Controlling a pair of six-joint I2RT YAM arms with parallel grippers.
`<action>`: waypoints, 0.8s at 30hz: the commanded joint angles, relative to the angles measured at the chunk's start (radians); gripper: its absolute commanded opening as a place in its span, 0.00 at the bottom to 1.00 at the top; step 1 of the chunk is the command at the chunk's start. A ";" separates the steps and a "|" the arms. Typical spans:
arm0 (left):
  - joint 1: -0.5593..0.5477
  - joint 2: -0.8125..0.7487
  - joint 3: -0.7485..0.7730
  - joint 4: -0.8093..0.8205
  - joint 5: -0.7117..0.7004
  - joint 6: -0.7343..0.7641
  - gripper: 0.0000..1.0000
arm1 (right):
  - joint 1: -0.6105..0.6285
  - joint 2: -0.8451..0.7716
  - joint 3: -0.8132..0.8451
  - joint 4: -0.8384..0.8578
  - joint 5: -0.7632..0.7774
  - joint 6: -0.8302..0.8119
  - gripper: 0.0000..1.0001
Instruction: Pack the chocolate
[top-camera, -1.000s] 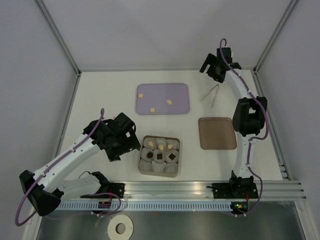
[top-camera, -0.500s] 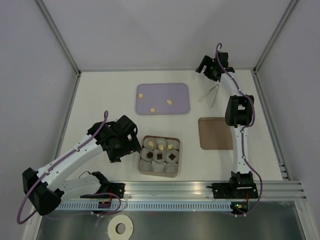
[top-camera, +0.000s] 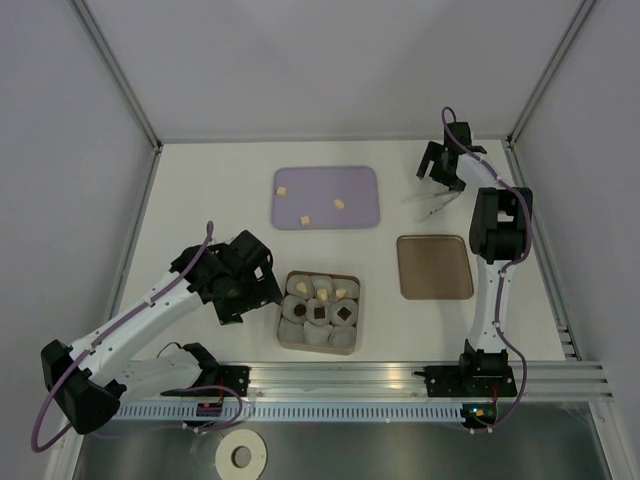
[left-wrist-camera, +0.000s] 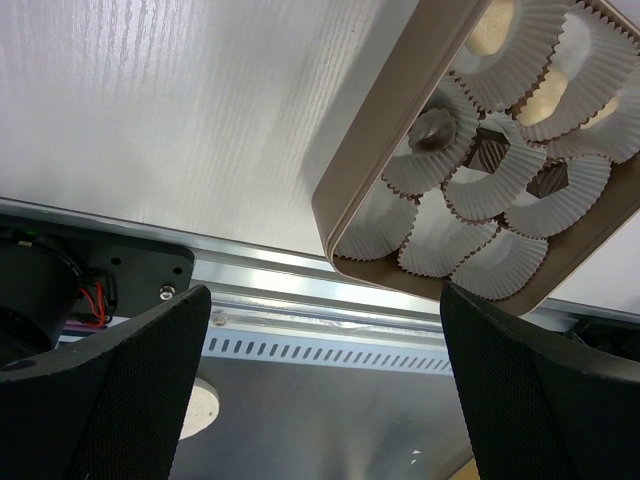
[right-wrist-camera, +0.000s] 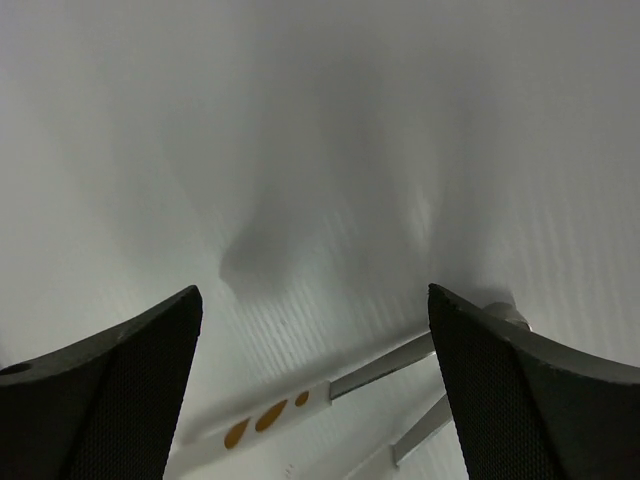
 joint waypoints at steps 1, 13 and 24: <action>-0.004 -0.029 0.000 0.026 0.004 0.028 1.00 | -0.047 -0.174 -0.155 -0.037 0.008 -0.030 0.98; -0.004 -0.076 -0.026 0.032 0.018 0.028 1.00 | -0.063 -0.496 -0.507 -0.025 -0.267 -0.111 0.98; -0.004 -0.153 -0.082 0.032 0.041 0.010 1.00 | 0.058 -0.662 -0.608 -0.152 -0.052 -0.370 0.98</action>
